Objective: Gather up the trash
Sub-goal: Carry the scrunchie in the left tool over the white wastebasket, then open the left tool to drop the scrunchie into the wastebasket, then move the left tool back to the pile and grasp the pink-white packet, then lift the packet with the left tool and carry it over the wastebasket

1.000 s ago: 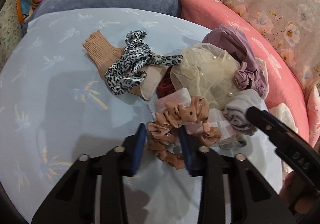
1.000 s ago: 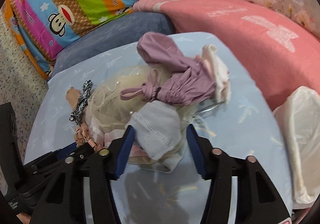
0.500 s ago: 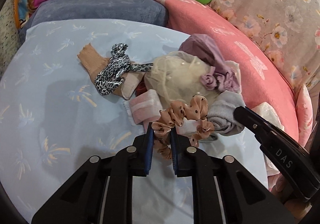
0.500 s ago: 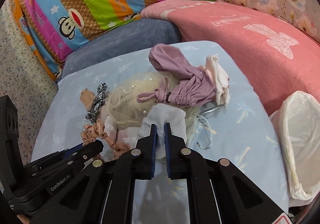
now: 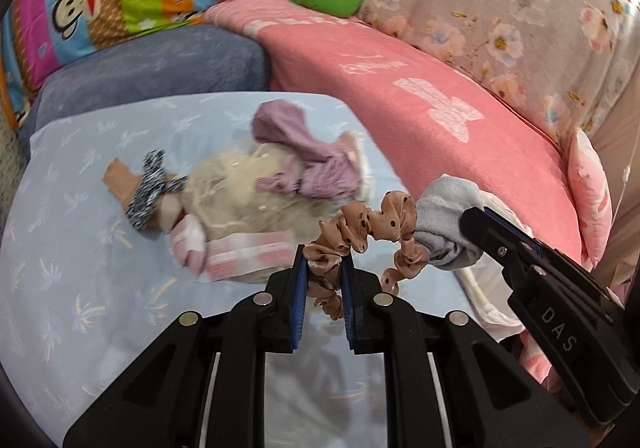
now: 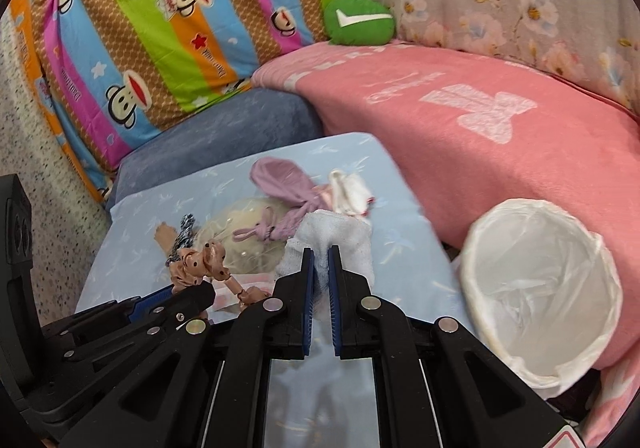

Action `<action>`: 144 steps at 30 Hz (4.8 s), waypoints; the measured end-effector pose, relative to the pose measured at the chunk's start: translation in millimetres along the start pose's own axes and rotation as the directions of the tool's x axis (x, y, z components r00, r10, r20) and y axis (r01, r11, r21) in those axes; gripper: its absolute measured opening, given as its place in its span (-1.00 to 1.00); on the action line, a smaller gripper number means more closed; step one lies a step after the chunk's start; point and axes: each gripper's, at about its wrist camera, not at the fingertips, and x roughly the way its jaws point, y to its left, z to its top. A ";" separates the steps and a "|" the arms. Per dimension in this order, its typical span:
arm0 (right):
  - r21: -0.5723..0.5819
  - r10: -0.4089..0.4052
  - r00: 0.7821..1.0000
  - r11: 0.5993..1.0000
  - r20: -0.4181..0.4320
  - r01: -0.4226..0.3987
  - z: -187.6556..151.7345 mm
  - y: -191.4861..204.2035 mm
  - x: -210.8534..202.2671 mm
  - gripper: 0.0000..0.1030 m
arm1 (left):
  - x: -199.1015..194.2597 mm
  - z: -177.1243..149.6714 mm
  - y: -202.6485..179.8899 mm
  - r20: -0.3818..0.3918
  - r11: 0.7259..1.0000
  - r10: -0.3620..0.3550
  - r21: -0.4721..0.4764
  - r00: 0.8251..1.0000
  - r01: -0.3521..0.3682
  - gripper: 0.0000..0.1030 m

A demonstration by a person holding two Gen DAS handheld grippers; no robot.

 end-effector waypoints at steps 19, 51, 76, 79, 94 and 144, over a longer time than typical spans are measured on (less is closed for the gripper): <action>0.229 -0.201 0.976 0.957 0.079 0.178 -11.0 -151.4 -70.3 -0.87 | 21.3 6.1 -143.4 -0.012 0.969 -0.112 0.219 0.994 0.112 -0.68; 0.298 -0.251 0.966 0.928 0.058 0.224 -14.4 -198.7 -55.8 -0.75 | 47.4 15.8 -192.4 0.003 0.959 -0.113 0.262 0.994 0.109 0.52; 0.169 -0.174 0.984 0.972 0.035 0.166 -11.8 -124.2 -38.3 -0.38 | 31.7 11.2 -112.9 0.012 0.993 -0.013 0.119 1.000 0.012 0.52; 0.156 -0.166 0.986 0.975 0.031 0.159 -10.3 -114.9 -36.4 -0.35 | 28.3 11.4 -101.4 0.015 0.995 -0.007 0.096 1.000 0.005 0.53; 0.086 -0.125 0.992 0.989 0.000 0.124 -10.2 -70.4 -16.7 -0.25 | 25.0 4.8 -36.1 0.004 0.998 0.062 -0.025 0.998 -0.062 0.54; 0.003 0.093 0.966 0.995 -0.241 -0.095 -19.4 69.6 135.6 -0.14 | 37.7 -17.8 117.3 -0.101 0.932 0.163 -0.309 0.981 -0.186 -0.69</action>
